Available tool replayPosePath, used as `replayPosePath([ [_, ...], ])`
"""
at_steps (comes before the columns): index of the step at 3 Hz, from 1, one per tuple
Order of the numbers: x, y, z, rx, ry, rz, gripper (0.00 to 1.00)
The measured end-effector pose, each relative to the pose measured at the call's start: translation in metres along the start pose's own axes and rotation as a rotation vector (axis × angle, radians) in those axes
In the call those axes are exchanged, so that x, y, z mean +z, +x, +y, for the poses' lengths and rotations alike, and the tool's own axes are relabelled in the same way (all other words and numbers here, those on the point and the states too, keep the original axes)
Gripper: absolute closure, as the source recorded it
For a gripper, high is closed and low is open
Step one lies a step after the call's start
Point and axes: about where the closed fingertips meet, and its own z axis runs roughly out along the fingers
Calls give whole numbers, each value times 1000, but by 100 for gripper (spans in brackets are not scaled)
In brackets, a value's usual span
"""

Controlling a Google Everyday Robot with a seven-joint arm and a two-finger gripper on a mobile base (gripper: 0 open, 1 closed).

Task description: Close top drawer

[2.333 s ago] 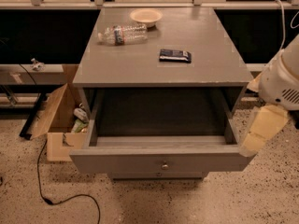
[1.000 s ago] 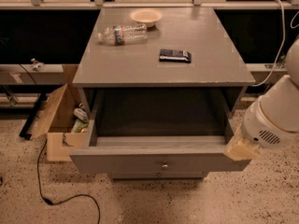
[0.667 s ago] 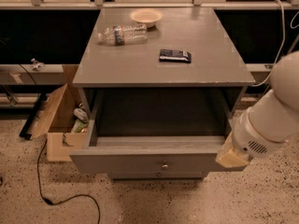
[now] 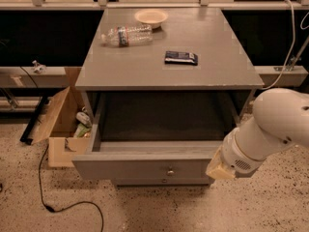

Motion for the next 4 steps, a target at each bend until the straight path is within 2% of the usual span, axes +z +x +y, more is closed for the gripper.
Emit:
replayPosePath([
  [1, 29, -5, -13, -18, 6, -30, 100],
  [2, 46, -10, -32, -19, 36, -74, 100],
  [3, 60, -11, -55, -14, 101, -113, 100],
  [4, 63, -11, -68, 0, 141, -156, 100],
])
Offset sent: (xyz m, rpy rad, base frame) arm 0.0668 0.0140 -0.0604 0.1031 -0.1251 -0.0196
